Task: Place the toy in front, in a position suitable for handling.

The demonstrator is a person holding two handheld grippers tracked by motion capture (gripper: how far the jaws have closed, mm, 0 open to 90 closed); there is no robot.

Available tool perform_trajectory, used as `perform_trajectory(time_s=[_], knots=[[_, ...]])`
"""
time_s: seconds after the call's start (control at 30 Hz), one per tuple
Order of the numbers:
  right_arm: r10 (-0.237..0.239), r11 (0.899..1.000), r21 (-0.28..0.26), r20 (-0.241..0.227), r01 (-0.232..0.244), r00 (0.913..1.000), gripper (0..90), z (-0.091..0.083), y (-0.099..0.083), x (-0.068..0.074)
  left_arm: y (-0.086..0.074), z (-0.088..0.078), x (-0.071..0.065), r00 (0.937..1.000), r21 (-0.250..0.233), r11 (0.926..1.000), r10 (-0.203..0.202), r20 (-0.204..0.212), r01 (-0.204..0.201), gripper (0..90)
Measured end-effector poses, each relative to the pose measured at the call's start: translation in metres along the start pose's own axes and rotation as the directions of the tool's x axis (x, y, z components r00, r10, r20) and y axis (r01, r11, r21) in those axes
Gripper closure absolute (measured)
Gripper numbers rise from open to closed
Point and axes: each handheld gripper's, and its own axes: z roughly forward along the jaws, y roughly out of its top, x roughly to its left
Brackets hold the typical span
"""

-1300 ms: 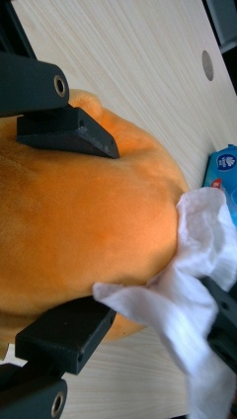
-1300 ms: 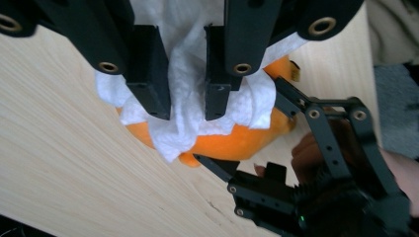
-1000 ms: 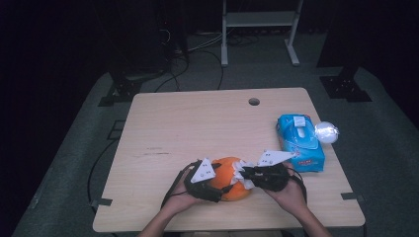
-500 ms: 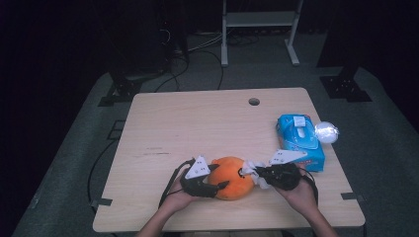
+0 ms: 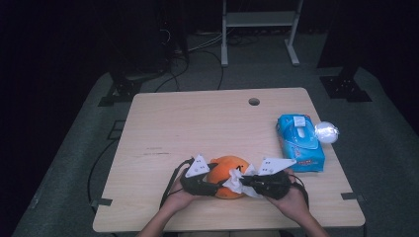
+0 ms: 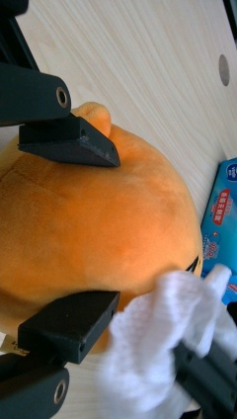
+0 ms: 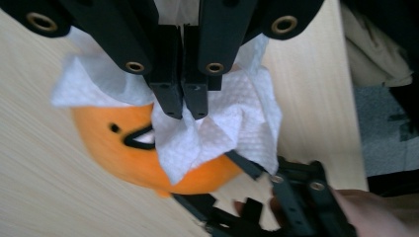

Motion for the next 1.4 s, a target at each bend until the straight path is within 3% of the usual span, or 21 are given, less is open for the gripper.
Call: perform_trajectory(time_s=[0.13, 0.27, 0.33, 0.4, 0.43, 0.57, 0.63, 0.77, 0.9, 1.07, 1.17, 1.27, 1.4], knots=[[0.039, 0.999, -0.002, 0.031, -0.039, 0.9988, 87.5, -0.004, -0.006, -0.014, 0.000, 0.000, 0.003, 0.9997, -0.004, 0.9999, -0.015, 0.017, 0.016, 32.6], [0.091, 0.996, 0.002, 0.086, -0.091, 0.9921, 87.4, -0.011, -0.013, -0.028, 0.000, -0.001, 0.004, 0.9992, -0.003, 0.9997, -0.023, 0.032, 0.023, 32.2], [0.110, 0.994, -0.010, 0.079, -0.109, 0.9908, 87.4, -0.012, -0.014, -0.030, 0.001, -0.001, 0.004, 0.9993, 0.007, 0.9996, -0.029, 0.024, 0.029, 32.3], [0.111, 0.994, -0.025, 0.072, -0.109, 0.9912, 87.4, -0.013, -0.012, -0.028, 0.001, -0.001, 0.004, 0.9993, 0.008, 0.9995, -0.031, 0.020, 0.031, 32.3], [0.097, 0.994, -0.051, 0.042, -0.095, 0.9944, 87.4, -0.011, -0.004, -0.019, 0.001, 0.000, 0.002, 0.9995, 0.006, 0.9996, -0.029, 0.010, 0.029, 32.3], [0.057, 0.998, -0.033, 0.038, -0.056, 0.9977, 87.3, -0.001, 0.001, -0.010, 0.001, 0.000, 0.000, 0.9997, 0.010, 0.9997, -0.022, 0.002, 0.022, 32.2], [0.066, 0.997, -0.030, 0.038, -0.065, 0.9971, 87.3, 0.000, 0.000, -0.013, 0.001, -0.001, 0.000, 0.9997, 0.007, 0.9996, -0.026, 0.004, 0.026, 32.0], [0.115, 0.993, -0.032, 0.068, -0.113, 0.9910, 87.4, -0.002, -0.007, -0.029, 0.003, -0.002, -0.006, 0.9990, 0.004, 1.0000, 0.003, 0.045, -0.003, 28.1], [0.123, 0.992, -0.030, 0.078, -0.121, 0.9893, 87.4, -0.001, -0.007, -0.032, 0.004, -0.002, -0.006, 0.9985, 0.012, 0.9998, 0.015, 0.053, -0.015, 28.0], [0.095, 0.995, -0.044, 0.066, -0.092, 0.9933, 87.4, -0.004, -0.005, -0.022, 0.005, 0.000, -0.004, 0.9999, 0.025, 0.9997, 0.005, 0.010, -0.005, 35.4], [0.044, 0.998, -0.041, 0.000, -0.044, 0.9990, 87.4, -0.001, -0.001, -0.005, 0.005, 0.003, 0.000, 0.9989, 0.015, 0.9988, -0.046, -0.005, 0.047, 35.9], [-0.011, 1.000, 0.000, 0.023, 0.011, 0.9997, 87.4, 0.005, 0.000, 0.004, 0.005, 0.003, 0.002, 0.9984, 0.013, 0.9983, -0.057, 0.002, 0.057, 35.8], [0.011, 1.000, -0.001, 0.042, -0.011, 0.9990, 87.4, 0.001, -0.002, -0.004, 0.004, 0.002, 0.005, 0.9972, 0.004, 0.9975, -0.071, 0.022, 0.071, 35.2]])
